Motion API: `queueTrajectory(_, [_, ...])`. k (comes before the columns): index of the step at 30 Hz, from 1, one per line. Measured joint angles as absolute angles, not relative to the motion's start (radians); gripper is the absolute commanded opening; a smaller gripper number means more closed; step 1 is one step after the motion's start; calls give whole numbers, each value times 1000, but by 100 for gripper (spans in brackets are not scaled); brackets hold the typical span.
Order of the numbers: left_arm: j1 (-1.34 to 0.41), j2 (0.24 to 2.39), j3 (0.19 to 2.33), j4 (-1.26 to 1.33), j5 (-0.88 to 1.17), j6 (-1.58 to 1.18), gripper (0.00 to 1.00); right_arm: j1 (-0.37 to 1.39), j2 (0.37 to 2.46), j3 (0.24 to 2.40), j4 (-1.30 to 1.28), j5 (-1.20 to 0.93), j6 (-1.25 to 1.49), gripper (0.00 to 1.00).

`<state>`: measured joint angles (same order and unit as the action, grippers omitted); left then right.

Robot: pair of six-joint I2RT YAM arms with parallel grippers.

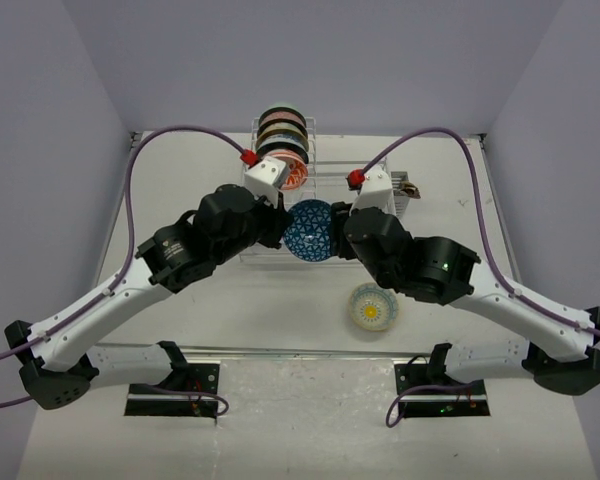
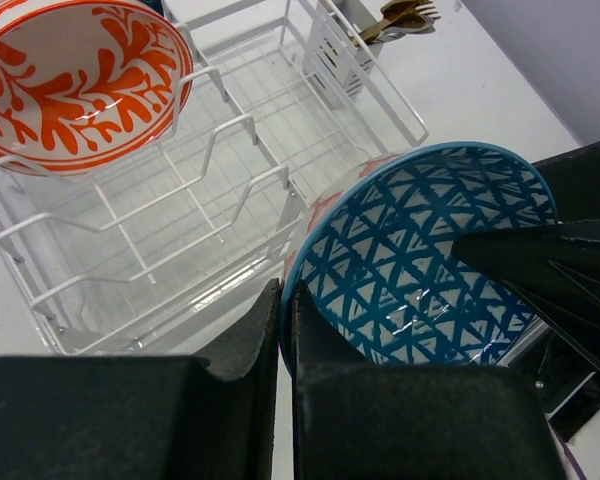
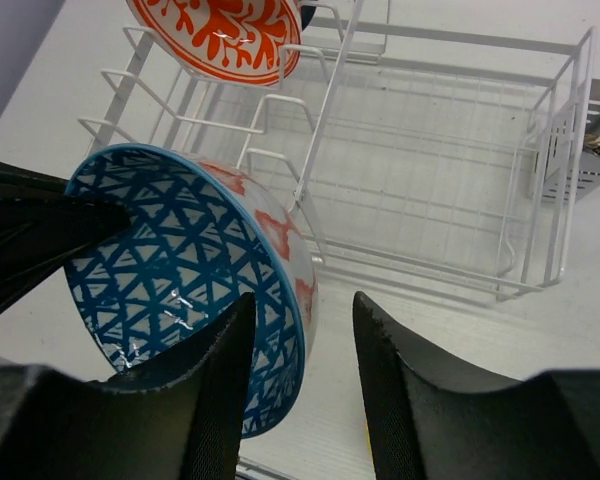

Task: Unload the bowls from the dish rack

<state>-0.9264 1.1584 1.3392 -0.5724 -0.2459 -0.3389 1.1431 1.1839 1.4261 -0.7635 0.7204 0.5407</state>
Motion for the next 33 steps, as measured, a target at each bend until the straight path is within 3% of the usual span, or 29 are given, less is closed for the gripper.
queueTrajectory(2, [-929, 1144, 1330, -572, -242, -349, 0, 1143, 1188, 1426, -767, 724, 537, 37])
queueTrajectory(4, [-930, 1137, 1328, -572, -242, -356, 0, 1143, 1192, 1426, -768, 728, 535, 19])
queueTrajectory(6, [-930, 1135, 1328, -570, -242, -363, 0, 1143, 1196, 1426, -768, 735, 537, 11])
queueTrajectory(7, [-930, 1135, 1328, -571, -242, -366, 0, 1143, 1199, 1426, -765, 740, 538, 1])
queueTrajectory(12, [-936, 1131, 1327, -565, -239, -386, 2, 1131, 1212, 1426, -770, 765, 541, 0])
queueTrajectory(13, [-936, 1131, 1327, -565, -240, -386, 46, 1131, 1211, 1426, -770, 765, 542, 0])
queueTrajectory(14, [-936, 1130, 1327, -564, -242, -384, 76, 1129, 1210, 1425, -772, 764, 541, 0])
queueTrajectory(16, [-936, 1121, 1327, -561, -244, -399, 100, 1118, 1198, 1415, -774, 738, 544, 0])
queueTrajectory(24, [-936, 962, 1327, -555, -338, -417, 100, 929, 976, 1203, -787, 492, 561, 0])
queueTrajectory(29, [-936, 818, 1304, -558, -424, -428, 100, 685, 809, 1032, -811, 290, 552, 0])
queueTrajectory(33, [-936, 714, 1266, -564, -438, -435, 100, 518, 794, 918, -812, 172, 538, 0])
